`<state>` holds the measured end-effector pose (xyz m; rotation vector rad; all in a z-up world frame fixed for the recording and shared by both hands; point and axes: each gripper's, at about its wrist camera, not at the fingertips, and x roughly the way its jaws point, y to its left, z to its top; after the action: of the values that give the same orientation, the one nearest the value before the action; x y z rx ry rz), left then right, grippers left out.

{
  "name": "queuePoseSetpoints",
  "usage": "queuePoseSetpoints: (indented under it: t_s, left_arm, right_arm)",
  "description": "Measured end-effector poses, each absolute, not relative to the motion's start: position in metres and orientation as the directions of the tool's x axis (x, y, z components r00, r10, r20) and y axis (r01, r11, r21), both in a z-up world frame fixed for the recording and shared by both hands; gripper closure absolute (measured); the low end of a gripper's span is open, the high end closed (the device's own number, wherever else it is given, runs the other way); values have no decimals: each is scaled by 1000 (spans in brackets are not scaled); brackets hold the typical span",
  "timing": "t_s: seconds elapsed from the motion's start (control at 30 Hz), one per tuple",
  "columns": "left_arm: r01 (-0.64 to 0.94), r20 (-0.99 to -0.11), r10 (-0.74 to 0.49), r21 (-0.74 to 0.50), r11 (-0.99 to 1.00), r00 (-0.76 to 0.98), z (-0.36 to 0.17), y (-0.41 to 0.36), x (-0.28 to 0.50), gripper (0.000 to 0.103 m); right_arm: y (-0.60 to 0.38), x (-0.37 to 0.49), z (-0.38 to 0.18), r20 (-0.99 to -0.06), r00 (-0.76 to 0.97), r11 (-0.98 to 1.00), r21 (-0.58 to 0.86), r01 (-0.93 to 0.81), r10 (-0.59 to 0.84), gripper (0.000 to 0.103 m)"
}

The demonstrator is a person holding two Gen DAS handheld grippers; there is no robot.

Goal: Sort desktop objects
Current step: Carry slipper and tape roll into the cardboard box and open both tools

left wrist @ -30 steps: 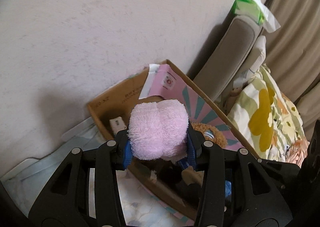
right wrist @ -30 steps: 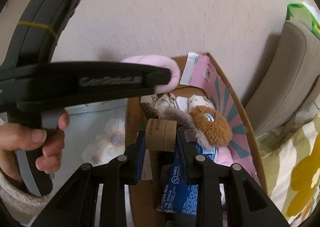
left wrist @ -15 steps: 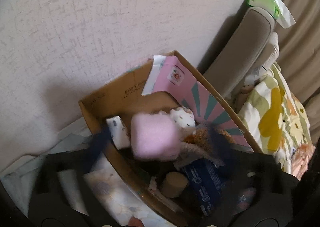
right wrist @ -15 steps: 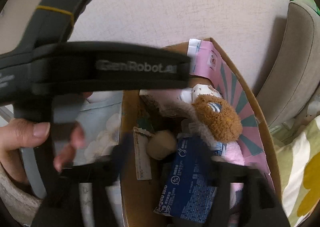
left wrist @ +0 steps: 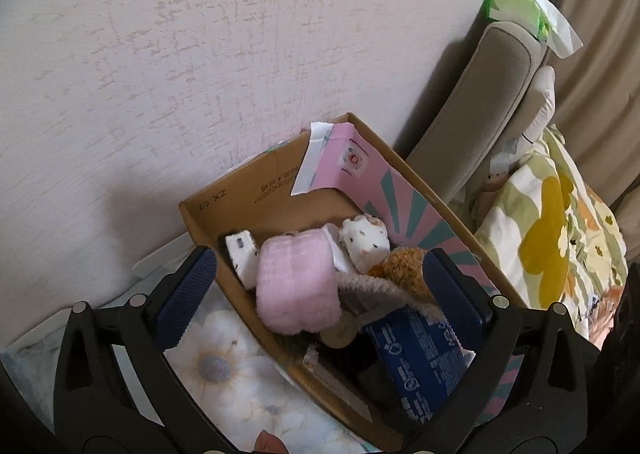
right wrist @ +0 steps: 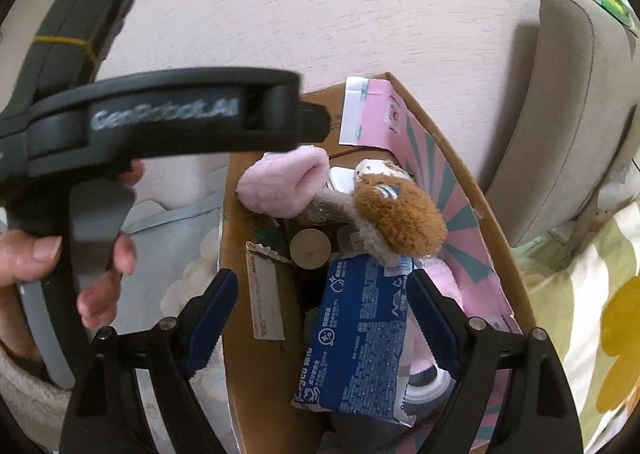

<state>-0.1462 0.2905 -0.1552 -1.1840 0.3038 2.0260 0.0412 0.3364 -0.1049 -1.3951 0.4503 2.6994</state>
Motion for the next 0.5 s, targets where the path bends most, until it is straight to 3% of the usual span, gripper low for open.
queuePoseSetpoints:
  t_s: [0.5]
  left_arm:
    - [-657,-796,470,-125,-744,-381,-110,219,-124,0]
  right_arm:
    - [315,50,-70,-817,-576,-962,143,-232,18,20]
